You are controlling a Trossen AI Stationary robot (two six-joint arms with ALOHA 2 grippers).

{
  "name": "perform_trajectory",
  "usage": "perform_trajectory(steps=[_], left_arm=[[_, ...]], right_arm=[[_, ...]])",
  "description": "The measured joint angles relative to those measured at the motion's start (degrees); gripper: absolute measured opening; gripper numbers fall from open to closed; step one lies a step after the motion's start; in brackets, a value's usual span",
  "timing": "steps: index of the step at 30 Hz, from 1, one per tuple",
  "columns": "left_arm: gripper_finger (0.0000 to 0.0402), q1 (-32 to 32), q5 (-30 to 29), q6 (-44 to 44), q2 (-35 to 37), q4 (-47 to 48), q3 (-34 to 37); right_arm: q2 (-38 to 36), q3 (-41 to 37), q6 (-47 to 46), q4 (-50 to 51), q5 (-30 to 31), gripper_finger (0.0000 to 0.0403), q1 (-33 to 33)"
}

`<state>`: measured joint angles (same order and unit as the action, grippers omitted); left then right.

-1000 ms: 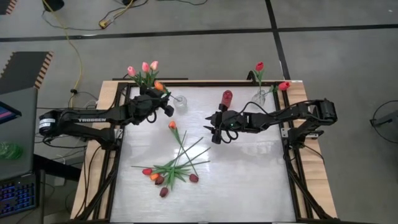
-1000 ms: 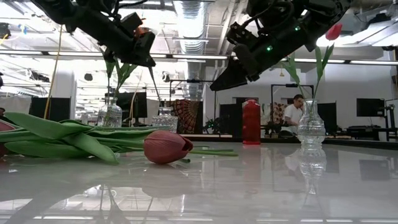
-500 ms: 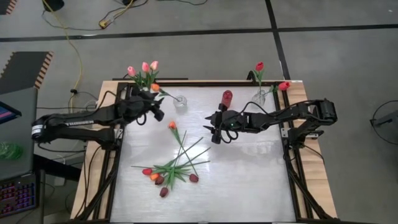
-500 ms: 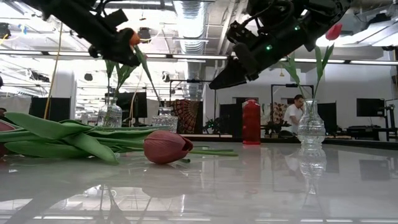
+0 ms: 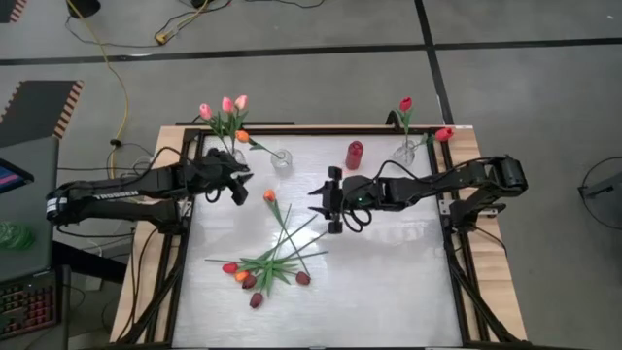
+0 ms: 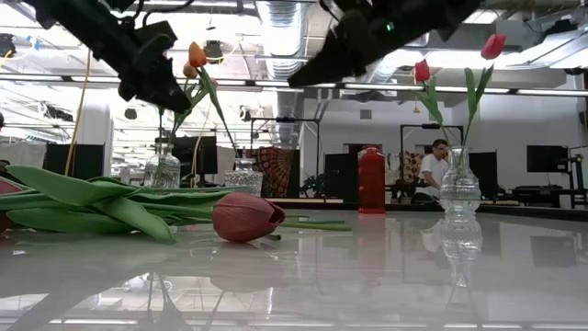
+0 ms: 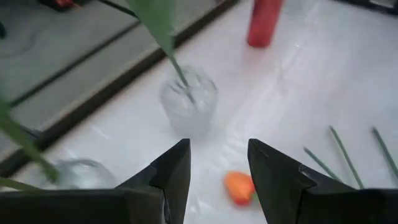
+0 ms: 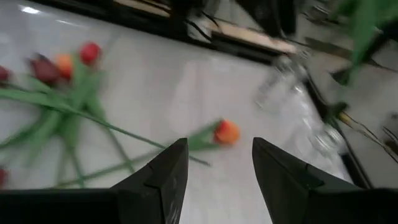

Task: Sort flowers into vase by color
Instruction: Put the red flower into the red vase

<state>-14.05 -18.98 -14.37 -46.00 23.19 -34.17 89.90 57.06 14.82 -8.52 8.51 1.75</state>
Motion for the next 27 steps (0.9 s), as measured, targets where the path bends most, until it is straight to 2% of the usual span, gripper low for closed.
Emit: perform_trajectory(steps=[5, 9, 15, 20, 27], left_arm=[[0.0149, 3.8, 0.7, -2.9, -2.3, -2.7, 2.6], [0.0149, 6.8, 0.7, -3.5, -4.0, -8.6, 5.0], [0.0149, 9.6, -0.3, -3.5, -6.6, -12.0, 5.3], [0.0149, 10.5, -0.9, -3.5, -7.6, -12.6, 5.4], [0.0149, 10.8, -0.9, -3.3, -7.6, -13.8, 5.4]], right_arm=[[4.5, 5.6, 5.0, 5.2, -4.7, 0.0205, 1.5], [9.8, 11.6, 11.6, 9.9, -7.3, 0.0205, 2.9], [19.1, 21.6, 18.6, 18.1, -7.3, 0.0205, 4.5], [26.2, 28.2, 21.6, 20.4, -7.3, 0.0205, 5.7], [33.0, 33.3, 21.9, 20.6, -7.3, 0.0205, 6.5]])
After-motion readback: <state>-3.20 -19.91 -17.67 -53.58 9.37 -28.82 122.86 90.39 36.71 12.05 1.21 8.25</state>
